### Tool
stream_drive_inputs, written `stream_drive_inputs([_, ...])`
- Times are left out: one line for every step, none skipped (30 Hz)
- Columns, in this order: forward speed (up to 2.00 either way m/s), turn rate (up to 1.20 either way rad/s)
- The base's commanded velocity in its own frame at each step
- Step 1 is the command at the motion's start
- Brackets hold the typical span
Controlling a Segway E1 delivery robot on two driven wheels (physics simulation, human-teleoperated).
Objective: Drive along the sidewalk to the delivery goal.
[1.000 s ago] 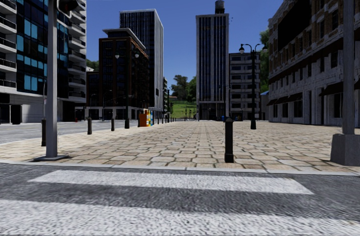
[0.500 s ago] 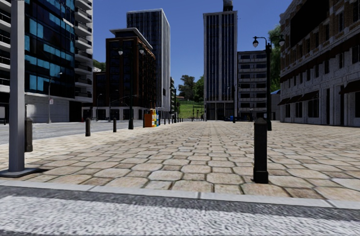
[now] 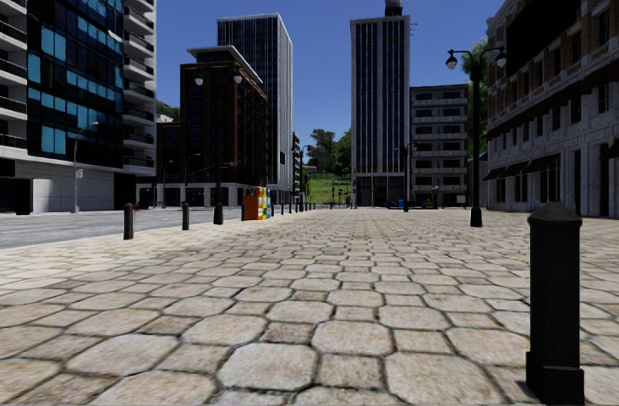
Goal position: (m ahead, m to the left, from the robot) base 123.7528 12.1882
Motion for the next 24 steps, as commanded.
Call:
stream_drive_inputs([2.00, 0.00])
stream_drive_inputs([1.95, 0.00])
stream_drive_inputs([1.86, 0.00])
stream_drive_inputs([1.72, 0.00])
stream_drive_inputs([1.66, 0.00])
stream_drive_inputs([1.66, 0.00])
stream_drive_inputs([1.61, 0.00])
stream_drive_inputs([1.56, 0.00])
stream_drive_inputs([1.51, 0.00])
stream_drive_inputs([1.49, 0.00])
stream_drive_inputs([1.49, 0.00])
stream_drive_inputs([1.49, 0.00])
stream_drive_inputs([1.49, -0.04])
stream_drive_inputs([1.49, -0.14])
stream_drive_inputs([1.49, -0.21])
stream_drive_inputs([1.49, -0.21])
stream_drive_inputs([1.48, -0.23])
stream_drive_inputs([1.48, -0.34])
stream_drive_inputs([1.48, -0.42])
stream_drive_inputs([1.48, -0.42])
stream_drive_inputs([1.48, -0.44])
stream_drive_inputs([1.48, -0.44])
stream_drive_inputs([1.48, -0.44])
stream_drive_inputs([1.48, -0.44])
